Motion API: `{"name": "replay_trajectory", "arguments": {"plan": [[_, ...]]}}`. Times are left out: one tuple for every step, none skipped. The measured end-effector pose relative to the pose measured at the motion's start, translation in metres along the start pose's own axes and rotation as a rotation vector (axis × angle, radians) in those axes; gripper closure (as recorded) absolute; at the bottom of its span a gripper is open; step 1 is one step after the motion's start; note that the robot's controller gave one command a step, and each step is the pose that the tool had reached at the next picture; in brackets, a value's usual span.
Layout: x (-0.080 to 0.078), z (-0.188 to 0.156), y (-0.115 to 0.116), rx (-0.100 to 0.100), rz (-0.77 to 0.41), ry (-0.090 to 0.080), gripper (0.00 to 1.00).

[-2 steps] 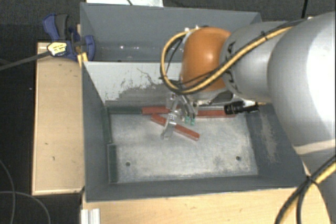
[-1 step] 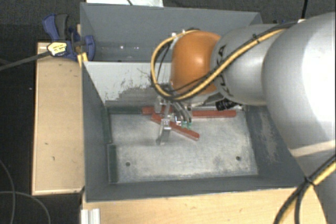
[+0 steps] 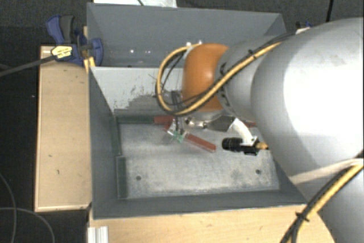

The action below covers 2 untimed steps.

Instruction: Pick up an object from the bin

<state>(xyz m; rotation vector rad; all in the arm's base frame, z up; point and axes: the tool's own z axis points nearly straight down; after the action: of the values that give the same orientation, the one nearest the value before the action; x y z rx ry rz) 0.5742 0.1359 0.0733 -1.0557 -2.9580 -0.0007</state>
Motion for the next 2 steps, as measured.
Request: {"name": "replay_trajectory", "arguments": {"plan": [[0.000, 0.002, -0.001, 0.000, 0.012, -0.001, 1.00], [-0.021, 0.002, -0.009, -0.002, -0.703, -0.005, 1.00]]}}
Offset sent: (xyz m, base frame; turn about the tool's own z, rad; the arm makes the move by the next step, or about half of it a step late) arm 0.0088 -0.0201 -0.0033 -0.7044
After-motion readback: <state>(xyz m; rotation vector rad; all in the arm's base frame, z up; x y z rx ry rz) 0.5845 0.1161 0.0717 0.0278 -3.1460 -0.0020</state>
